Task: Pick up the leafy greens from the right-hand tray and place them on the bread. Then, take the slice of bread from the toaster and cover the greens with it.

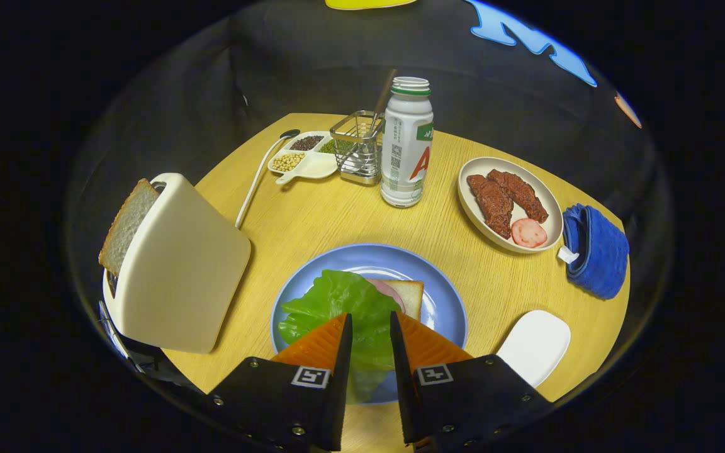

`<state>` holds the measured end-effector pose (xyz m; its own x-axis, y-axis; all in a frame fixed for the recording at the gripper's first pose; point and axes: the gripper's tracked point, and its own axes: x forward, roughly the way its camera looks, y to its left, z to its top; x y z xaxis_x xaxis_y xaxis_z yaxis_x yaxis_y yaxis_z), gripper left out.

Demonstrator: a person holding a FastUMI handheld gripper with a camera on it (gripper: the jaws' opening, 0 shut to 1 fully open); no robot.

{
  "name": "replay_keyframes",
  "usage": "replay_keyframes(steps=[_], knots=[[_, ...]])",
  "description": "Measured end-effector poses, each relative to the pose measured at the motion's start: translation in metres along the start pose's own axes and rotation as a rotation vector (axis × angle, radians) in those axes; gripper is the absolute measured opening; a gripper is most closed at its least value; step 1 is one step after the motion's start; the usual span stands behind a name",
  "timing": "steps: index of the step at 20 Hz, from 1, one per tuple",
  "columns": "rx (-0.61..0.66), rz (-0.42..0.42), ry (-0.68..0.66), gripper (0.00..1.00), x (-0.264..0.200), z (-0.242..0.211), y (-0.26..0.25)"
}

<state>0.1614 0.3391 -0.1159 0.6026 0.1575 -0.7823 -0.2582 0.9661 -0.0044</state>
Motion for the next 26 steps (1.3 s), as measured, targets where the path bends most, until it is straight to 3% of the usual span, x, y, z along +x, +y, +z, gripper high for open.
replay_keyframes(steps=[14,19,26], knots=[[-0.017,-0.015,-0.147,0.36,-0.03,-0.003,0.014],[0.015,-0.098,-0.374,0.36,-0.065,0.008,0.034],[0.005,-0.054,-0.728,0.36,-0.121,0.022,0.114]])
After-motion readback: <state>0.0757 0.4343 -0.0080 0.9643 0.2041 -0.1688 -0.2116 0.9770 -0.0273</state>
